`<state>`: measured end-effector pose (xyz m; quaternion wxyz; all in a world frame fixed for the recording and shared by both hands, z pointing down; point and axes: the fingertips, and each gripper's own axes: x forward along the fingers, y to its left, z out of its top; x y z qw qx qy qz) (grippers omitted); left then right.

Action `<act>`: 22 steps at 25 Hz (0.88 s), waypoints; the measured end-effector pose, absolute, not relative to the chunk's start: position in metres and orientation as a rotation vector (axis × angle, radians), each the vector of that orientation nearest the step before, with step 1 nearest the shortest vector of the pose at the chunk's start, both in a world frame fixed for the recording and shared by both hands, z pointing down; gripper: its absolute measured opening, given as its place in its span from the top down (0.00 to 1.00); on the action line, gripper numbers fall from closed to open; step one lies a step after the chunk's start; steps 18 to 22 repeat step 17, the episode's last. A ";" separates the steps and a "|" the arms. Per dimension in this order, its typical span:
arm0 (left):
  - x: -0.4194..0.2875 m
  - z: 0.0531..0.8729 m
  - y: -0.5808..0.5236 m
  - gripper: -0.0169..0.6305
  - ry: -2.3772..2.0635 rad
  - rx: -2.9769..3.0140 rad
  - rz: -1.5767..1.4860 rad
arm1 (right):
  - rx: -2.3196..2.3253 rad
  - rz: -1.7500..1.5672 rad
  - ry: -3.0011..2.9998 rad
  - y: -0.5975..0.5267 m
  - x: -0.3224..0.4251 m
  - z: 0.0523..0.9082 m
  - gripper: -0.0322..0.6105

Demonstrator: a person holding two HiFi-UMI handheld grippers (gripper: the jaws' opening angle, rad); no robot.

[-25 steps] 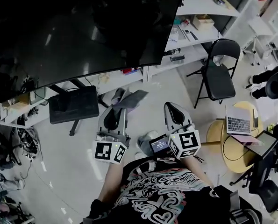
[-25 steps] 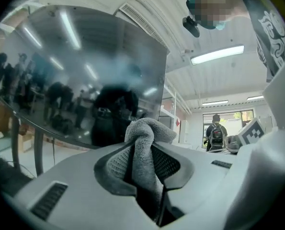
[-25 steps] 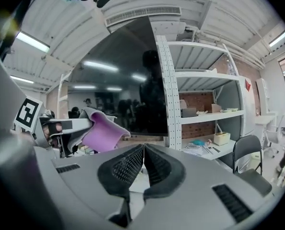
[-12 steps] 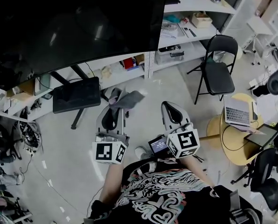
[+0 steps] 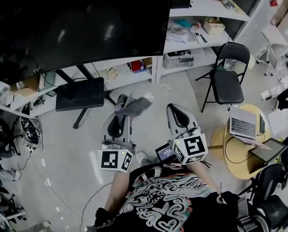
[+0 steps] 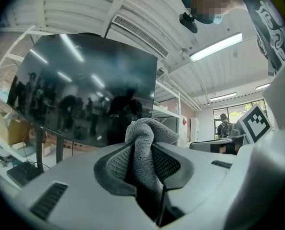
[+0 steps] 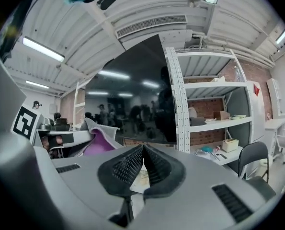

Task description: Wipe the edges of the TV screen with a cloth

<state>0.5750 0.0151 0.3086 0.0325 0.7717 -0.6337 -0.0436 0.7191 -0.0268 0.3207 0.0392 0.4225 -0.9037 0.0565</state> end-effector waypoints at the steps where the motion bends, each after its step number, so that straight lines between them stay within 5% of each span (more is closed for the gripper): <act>1: 0.575 0.308 0.015 0.83 -1.955 2.368 -0.132 | 1.287 0.177 -2.772 -0.027 0.720 0.320 0.90; 22: 0.578 0.306 0.020 0.83 -1.993 2.335 -0.115 | 1.217 0.180 -2.814 -0.028 0.716 0.319 0.90</act>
